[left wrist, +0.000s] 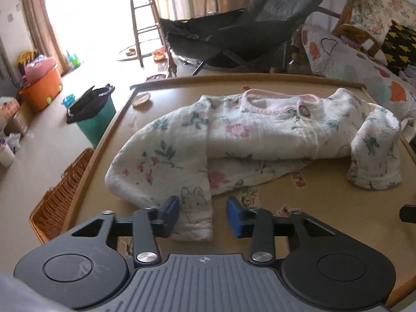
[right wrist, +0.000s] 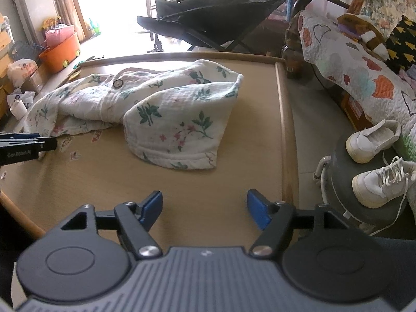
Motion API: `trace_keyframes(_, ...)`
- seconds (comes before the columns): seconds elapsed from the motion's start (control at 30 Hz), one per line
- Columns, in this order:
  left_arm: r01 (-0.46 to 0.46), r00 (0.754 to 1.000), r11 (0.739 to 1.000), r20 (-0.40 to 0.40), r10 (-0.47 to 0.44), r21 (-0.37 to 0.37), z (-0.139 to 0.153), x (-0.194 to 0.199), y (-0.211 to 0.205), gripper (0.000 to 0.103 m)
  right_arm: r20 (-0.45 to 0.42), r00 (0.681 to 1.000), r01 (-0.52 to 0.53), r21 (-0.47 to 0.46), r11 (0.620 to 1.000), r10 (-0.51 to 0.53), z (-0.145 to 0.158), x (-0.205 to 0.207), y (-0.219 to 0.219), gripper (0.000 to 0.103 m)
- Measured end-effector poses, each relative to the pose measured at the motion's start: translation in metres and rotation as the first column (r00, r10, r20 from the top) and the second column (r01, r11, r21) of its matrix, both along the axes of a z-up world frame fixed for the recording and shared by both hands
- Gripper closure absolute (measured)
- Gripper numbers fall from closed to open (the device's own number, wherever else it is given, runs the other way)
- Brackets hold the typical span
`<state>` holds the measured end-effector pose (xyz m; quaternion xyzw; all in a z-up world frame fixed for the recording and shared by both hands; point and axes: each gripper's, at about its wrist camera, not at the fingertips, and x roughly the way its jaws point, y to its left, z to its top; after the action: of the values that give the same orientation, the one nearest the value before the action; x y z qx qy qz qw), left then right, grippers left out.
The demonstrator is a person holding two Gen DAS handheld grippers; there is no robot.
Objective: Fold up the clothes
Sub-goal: 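Grasp the garment hem with the left gripper and lift it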
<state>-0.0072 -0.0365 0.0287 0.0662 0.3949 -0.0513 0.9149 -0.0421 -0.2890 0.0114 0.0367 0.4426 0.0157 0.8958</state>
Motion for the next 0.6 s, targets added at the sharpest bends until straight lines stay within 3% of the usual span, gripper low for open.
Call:
trace_keyframes(0.17,-0.017,1.000,1.000,0.003,0.017,-0.025,-0.003,-0.001,0.006,0.092,0.000,1.000,-0.007,-0.016,1.000,0.007,-0.001,0.000,0.002,0.029)
trace_keyframes(0.4,-0.029,0.999,0.998,0.036,0.031,-0.048,0.002,-0.004,0.010,0.097,0.001,1.000,-0.006,-0.017,1.000,0.006,-0.001,0.002,0.003,0.029)
trace_keyframes(0.6,-0.050,0.995,0.997,0.083,0.056,-0.065,0.024,-0.004,0.016,0.098,0.001,1.000,-0.003,-0.010,1.000,0.003,-0.001,0.001,0.001,0.029)
